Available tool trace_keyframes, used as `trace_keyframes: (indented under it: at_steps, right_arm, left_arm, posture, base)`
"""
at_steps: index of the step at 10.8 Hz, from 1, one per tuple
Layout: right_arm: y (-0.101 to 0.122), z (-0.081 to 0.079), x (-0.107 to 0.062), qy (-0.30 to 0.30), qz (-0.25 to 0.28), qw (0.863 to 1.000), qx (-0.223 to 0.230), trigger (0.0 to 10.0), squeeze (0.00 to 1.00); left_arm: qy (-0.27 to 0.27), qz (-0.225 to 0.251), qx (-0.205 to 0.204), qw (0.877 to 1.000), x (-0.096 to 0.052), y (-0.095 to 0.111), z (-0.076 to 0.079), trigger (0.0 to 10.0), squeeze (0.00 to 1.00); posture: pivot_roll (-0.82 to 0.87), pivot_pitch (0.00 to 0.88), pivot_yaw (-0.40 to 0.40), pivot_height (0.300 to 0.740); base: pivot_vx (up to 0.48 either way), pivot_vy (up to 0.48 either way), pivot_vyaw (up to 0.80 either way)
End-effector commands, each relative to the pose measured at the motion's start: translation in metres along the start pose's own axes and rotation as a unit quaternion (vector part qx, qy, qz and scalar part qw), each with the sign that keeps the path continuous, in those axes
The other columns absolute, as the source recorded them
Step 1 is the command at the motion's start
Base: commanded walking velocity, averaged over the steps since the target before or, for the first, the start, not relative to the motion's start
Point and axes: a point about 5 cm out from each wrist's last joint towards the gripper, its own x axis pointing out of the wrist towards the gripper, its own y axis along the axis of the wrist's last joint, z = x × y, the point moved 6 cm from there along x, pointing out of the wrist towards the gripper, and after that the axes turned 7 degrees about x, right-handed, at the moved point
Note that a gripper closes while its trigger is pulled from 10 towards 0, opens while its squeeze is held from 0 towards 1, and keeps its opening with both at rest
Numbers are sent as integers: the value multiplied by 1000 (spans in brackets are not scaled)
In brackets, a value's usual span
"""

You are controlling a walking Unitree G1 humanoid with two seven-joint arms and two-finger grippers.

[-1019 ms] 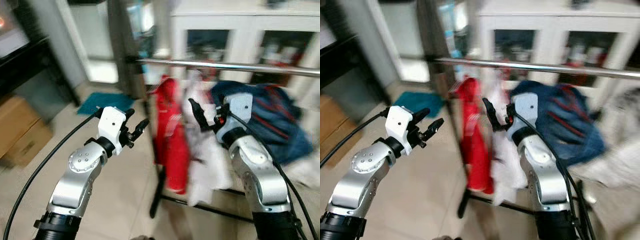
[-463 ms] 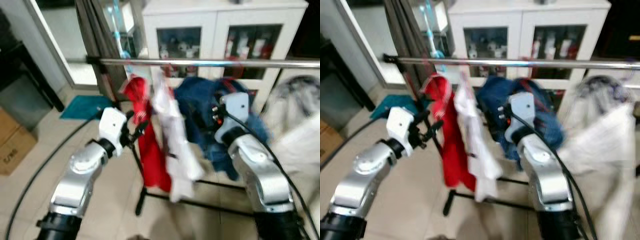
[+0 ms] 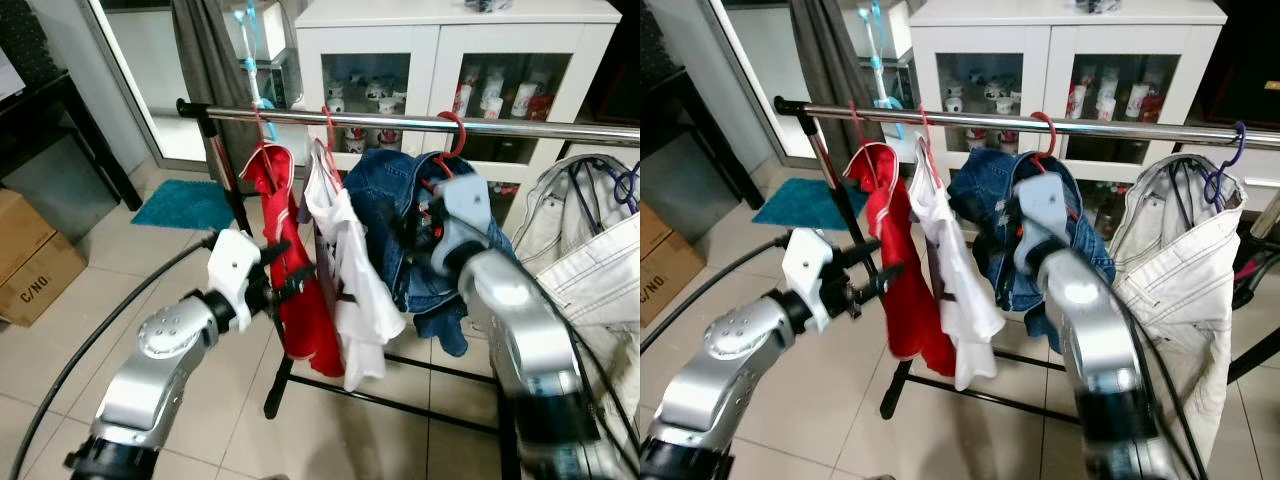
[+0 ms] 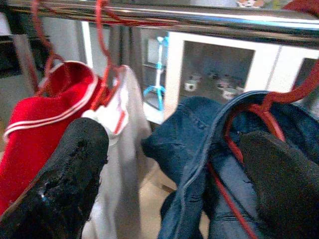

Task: Hang hanger

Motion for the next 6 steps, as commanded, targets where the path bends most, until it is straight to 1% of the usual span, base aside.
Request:
trace_keyframes:
  at_steps: [1,2,3,4,5,6]
  right_arm:
    - [-2,14,4,-33,-14,999,-5,10000,1000]
    - [-6,32,7,-66,-31,997,-14,10000,1000]
    - [-7,38,8,-74,-36,996,-20,10000,1000]
    - [-11,43,14,-75,-44,996,-24,10000,969]
    - [-15,47,21,-76,-51,996,-11,10000,0]
    - [-14,49,29,-76,-52,996,-9,10000,0]
  left_arm:
    - [-18,1,2,1000,-2,3,4,10000,0]
    - [-38,3,-1,999,-4,4,10,10000,0]
    - [-48,4,-4,999,-5,5,13,10000,0]
    - [-66,4,-7,998,-7,5,17,10000,0]
    - [-79,4,-11,997,-7,5,21,10000,0]
    - [-86,4,-11,996,-7,5,23,10000,0]
  posture:
    - [-55,0,117,740]
    - [-51,0,114,740]
    - [-51,0,115,740]
    - [-54,0,119,740]
    - [-55,0,123,740]
    - [-57,0,128,740]
  base:
    - [0,0,0]
    - [0,0,0]
    - [0,0,0]
    - [0,0,0]
    - [0,0,0]
    - [0,0,0]
